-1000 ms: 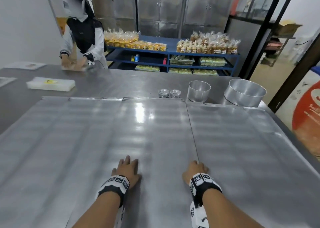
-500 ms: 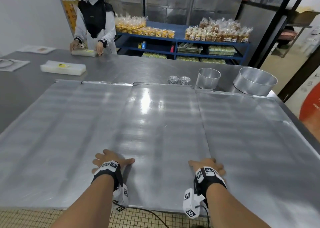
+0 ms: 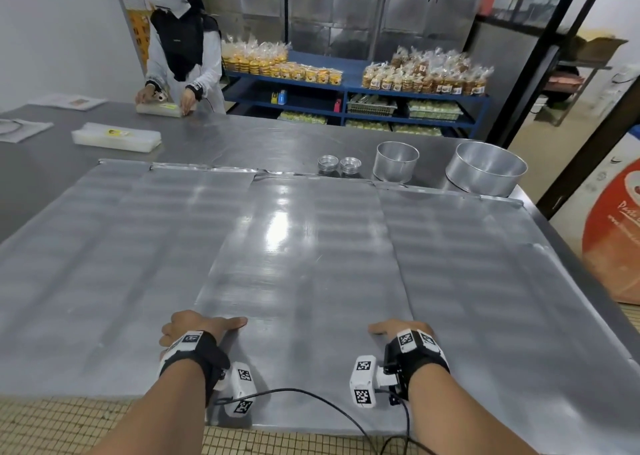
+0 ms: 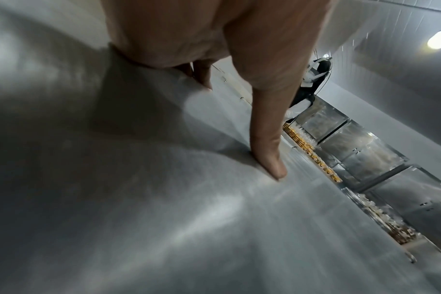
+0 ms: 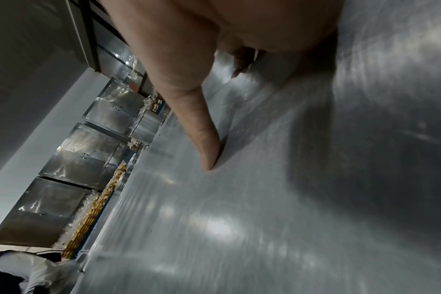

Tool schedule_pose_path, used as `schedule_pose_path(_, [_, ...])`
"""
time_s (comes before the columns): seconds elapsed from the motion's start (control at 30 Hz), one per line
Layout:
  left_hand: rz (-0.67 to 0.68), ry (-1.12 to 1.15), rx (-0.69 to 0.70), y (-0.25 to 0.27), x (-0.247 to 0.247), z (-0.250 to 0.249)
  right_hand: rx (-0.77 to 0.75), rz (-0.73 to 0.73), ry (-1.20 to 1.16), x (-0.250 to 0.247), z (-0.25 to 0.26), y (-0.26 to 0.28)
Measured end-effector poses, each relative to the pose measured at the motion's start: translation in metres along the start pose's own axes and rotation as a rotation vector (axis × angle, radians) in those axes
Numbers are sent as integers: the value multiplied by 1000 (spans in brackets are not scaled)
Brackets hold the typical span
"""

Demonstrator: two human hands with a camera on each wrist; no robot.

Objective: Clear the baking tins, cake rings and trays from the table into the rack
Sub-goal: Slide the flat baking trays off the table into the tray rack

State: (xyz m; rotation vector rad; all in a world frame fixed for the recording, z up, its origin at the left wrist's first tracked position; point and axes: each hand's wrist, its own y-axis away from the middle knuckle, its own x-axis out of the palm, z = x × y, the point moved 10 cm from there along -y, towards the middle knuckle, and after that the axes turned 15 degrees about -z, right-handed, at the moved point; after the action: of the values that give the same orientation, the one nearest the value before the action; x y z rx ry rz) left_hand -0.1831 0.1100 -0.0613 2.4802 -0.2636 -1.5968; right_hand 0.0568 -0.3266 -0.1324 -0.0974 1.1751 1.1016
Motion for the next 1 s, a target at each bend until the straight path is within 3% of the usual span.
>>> schedule_pose_path(0.17, [-20,-1,-9,45,4,3,-33,15,-33,-69,-26,29])
schedule_pose_path(0.27, [-20,-18,6,74,14,6,-37,9,-68,-99,-47,19])
schedule_pose_path(0.57, [36,-70,29,182,29,2,-37,-8,-154,-169,-98,-31])
schedule_pose_path(0.73, [38,-66,62,232,41,-9,-62,-24,-137,-183,-127,-83])
schedule_pose_path(0.87, [64,-102,119,257,61,-23,-32,-74,-155,-186,-148,-139])
schedule_pose_path(1.0, [64,-115,126,281,74,-39,-21,-112,-156,-210,-155,-155])
